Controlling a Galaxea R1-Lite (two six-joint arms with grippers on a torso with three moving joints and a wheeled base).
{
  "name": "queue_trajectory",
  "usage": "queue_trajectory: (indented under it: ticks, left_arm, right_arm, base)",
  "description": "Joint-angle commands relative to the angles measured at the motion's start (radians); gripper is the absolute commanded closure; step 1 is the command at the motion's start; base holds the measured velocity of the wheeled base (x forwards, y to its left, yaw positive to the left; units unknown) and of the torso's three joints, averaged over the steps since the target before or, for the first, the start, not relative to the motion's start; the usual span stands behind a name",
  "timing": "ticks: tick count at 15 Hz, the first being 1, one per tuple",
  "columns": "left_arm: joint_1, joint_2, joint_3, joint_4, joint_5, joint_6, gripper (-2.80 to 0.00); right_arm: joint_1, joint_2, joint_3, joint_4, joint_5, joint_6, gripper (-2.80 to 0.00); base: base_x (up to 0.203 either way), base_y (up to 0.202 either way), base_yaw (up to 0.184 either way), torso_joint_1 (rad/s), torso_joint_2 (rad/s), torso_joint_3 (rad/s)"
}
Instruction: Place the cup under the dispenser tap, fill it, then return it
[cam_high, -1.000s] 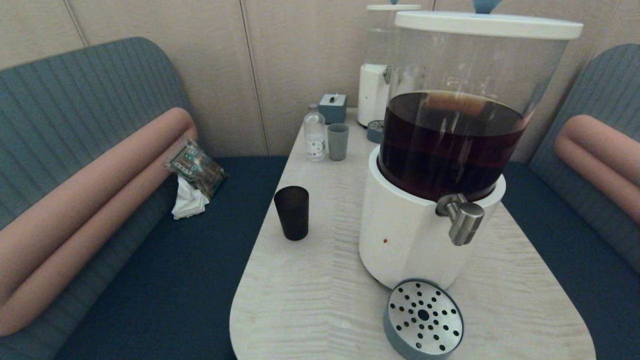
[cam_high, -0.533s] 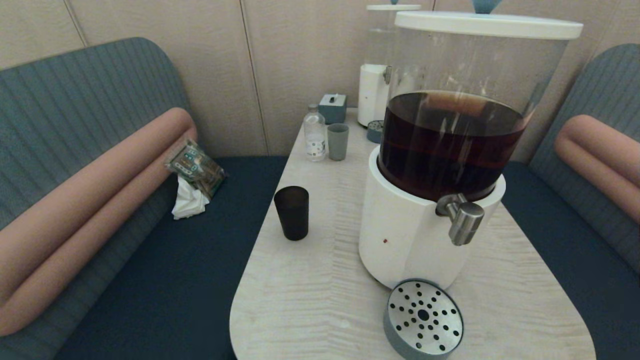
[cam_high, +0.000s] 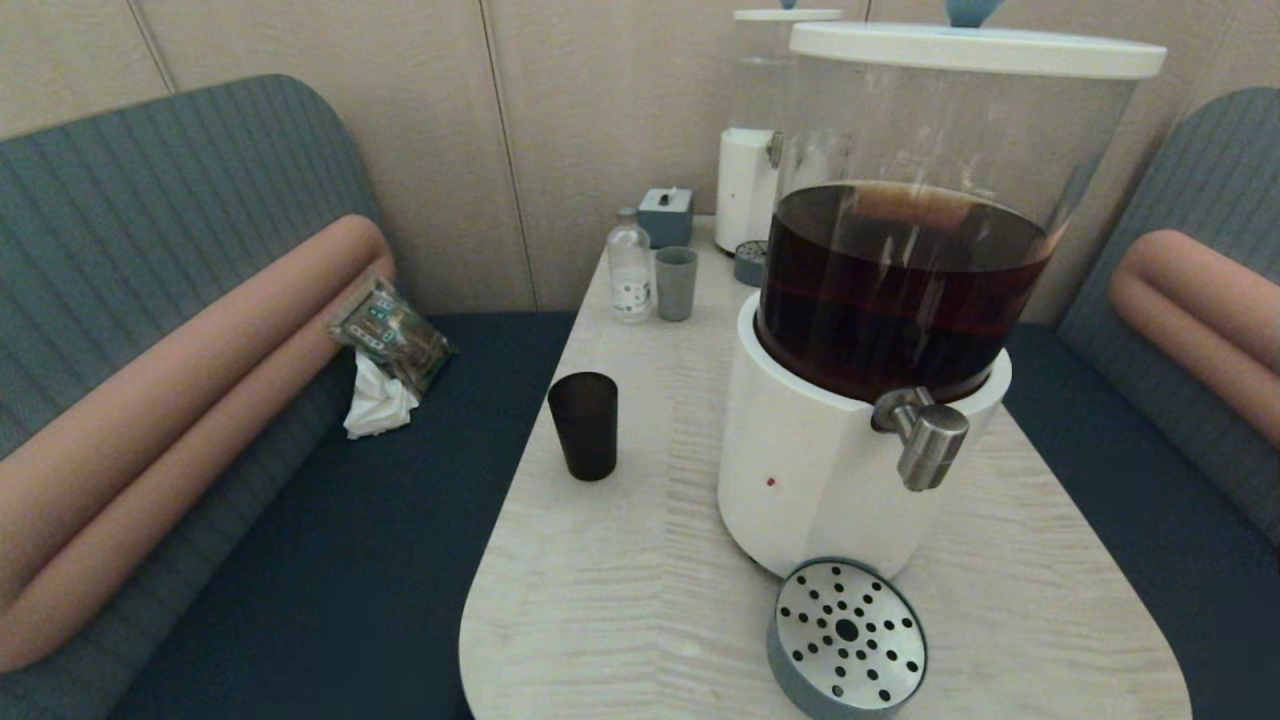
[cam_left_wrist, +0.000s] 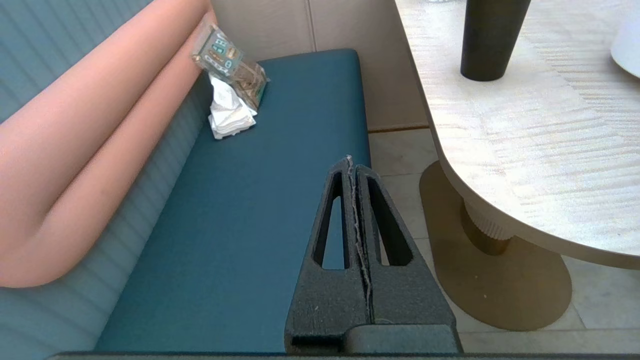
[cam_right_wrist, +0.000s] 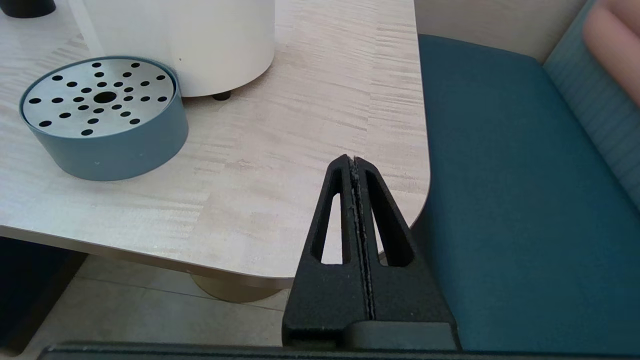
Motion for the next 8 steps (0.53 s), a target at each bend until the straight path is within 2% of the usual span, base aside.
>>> queue_trajectory:
  ticks: [1, 8]
  left_arm:
    - [0.0, 0.001, 0.0, -0.001, 0.0, 0.001, 0.0]
    - [-0.001, 0.001, 0.0, -0.002, 0.0, -0.001, 0.0]
  right_arm:
    - [0.0, -0.003, 0.0, 0.0, 0.0, 0.0, 0.0]
    - [0.0, -0.003, 0.0, 0.0, 0.0, -0.001, 0.0]
  base:
    - [0.0, 0.0, 0.0, 0.0, 0.0, 0.0]
    - [0.0, 0.0, 0.0, 0.0, 0.0, 0.0]
